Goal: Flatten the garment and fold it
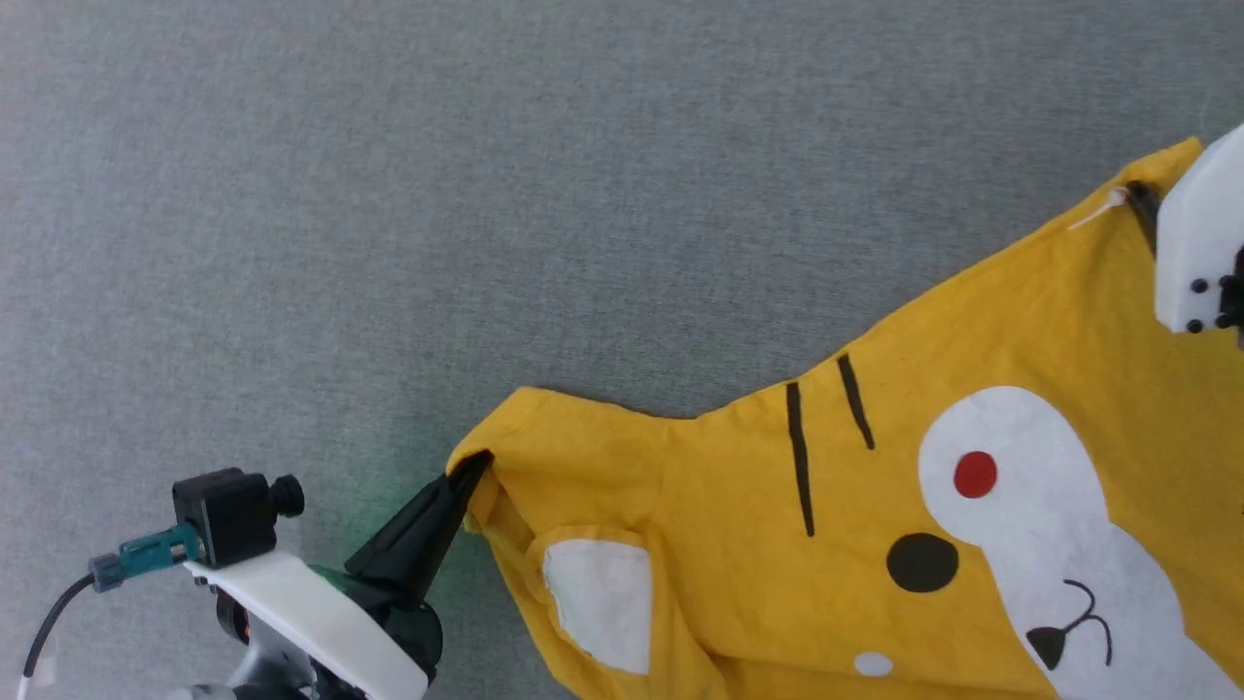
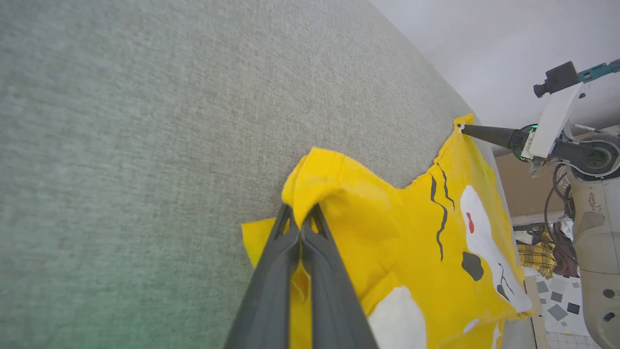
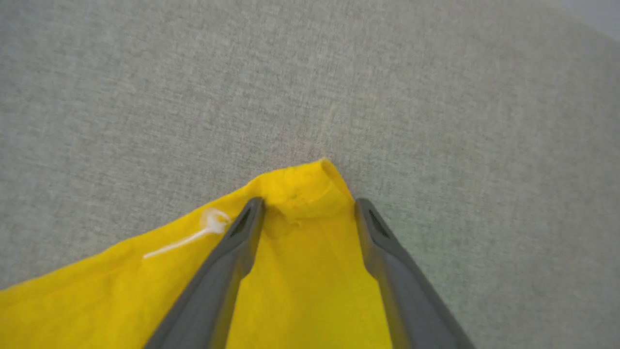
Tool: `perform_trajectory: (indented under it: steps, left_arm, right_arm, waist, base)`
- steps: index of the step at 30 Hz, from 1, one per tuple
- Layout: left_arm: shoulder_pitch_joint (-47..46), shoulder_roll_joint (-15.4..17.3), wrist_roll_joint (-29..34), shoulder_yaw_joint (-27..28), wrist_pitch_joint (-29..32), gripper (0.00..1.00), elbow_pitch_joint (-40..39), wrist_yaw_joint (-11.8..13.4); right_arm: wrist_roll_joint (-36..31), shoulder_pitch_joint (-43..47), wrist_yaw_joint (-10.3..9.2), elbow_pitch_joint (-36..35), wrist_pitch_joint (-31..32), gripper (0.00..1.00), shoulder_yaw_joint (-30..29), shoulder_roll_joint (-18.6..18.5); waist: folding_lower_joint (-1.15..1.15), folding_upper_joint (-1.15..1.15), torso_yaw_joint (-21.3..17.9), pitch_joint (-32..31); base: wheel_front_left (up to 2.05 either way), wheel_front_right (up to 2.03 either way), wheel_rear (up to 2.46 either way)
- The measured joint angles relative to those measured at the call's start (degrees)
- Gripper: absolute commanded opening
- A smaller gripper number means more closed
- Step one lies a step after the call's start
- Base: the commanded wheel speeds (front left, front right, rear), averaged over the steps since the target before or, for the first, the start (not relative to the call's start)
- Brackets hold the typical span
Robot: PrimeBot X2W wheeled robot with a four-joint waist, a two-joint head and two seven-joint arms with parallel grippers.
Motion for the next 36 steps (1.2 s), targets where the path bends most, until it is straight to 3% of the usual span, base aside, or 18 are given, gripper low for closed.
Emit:
perform_trajectory:
  steps: [1,2,3,8,12,16,18,22,30,36]
  left_arm:
    - [-0.26,-0.09,-0.21,-0.12,-0.35,0.0,0.35,-0.14]
    - [-0.47,-0.11,-0.38,-0.15,-0.48,0.0,0.66,-0.2]
    - [-0.49,-0.11,-0.44,-0.18,-0.68,0.0,0.83,-0.21]
    - [-0.49,0.04,-0.47,0.27,-1.52,0.0,1.27,-0.59]
    - [-0.66,0.34,-0.37,1.45,-2.63,0.0,1.2,-0.54]
    - [-3.8,0.23,2.58,3.81,-4.56,0.0,1.32,2.72]
    - [-8.11,-0.16,5.25,5.72,-5.89,0.0,1.78,6.31]
    - [-15.18,-0.12,8.79,6.01,-5.79,0.0,3.74,9.38]
    - [-31.28,1.34,13.63,4.28,-3.82,0.0,8.69,10.25]
    - [-46.4,2.88,17.56,2.34,-1.65,0.0,16.28,10.54]
  right_arm:
    - [-0.01,0.06,0.0,0.4,0.52,0.97,-0.56,-0.03]
    - [-0.02,0.06,0.0,0.59,1.23,0.4,-1.18,-0.1]
    - [-0.02,0.03,0.0,0.47,2.08,0.02,-1.74,-0.11]
    - [-0.07,-0.15,0.0,-1.31,4.13,0.0,-3.6,1.35]
    - [-0.04,0.13,0.0,-1.99,1.16,0.0,-4.21,2.81]
    - [0.08,0.33,0.0,-2.2,-5.64,0.0,-5.31,5.75]
    - [0.63,0.32,0.0,-2.38,-10.74,0.0,-5.91,7.79]
    - [1.88,0.26,0.0,-2.13,-16.3,0.0,-5.53,9.57]
    - [2.61,-4.06,0.0,-0.41,-24.18,0.0,-4.52,10.67]
    - [2.48,-10.03,0.0,3.05,-25.95,0.0,-2.56,10.33]
  waist:
    - [0.0,0.0,0.54,0.43]
    - [-0.01,0.0,1.05,0.84]
    - [-0.02,0.0,1.5,1.2]
    - [-0.01,0.0,2.39,2.26]
    - [-0.01,0.0,1.69,1.71]
    - [-0.01,0.0,0.54,-0.04]
    - [-0.01,0.0,-0.57,-2.06]
    - [-0.01,0.0,-2.09,-5.2]
    - [-0.02,0.0,-4.67,-11.14]
    - [-0.02,0.0,-6.61,-15.87]
  base:
    - [0.0,0.0,0.0]
    - [0.0,0.0,0.0]
    - [0.0,0.0,0.0]
    - [0.0,0.0,0.0]
    - [0.0,0.0,0.0]
    - [0.0,0.0,0.0]
    - [0.0,0.0,0.0]
    - [0.0,0.0,0.0]
    - [0.0,0.0,0.0]
    - [0.0,0.0,0.0]
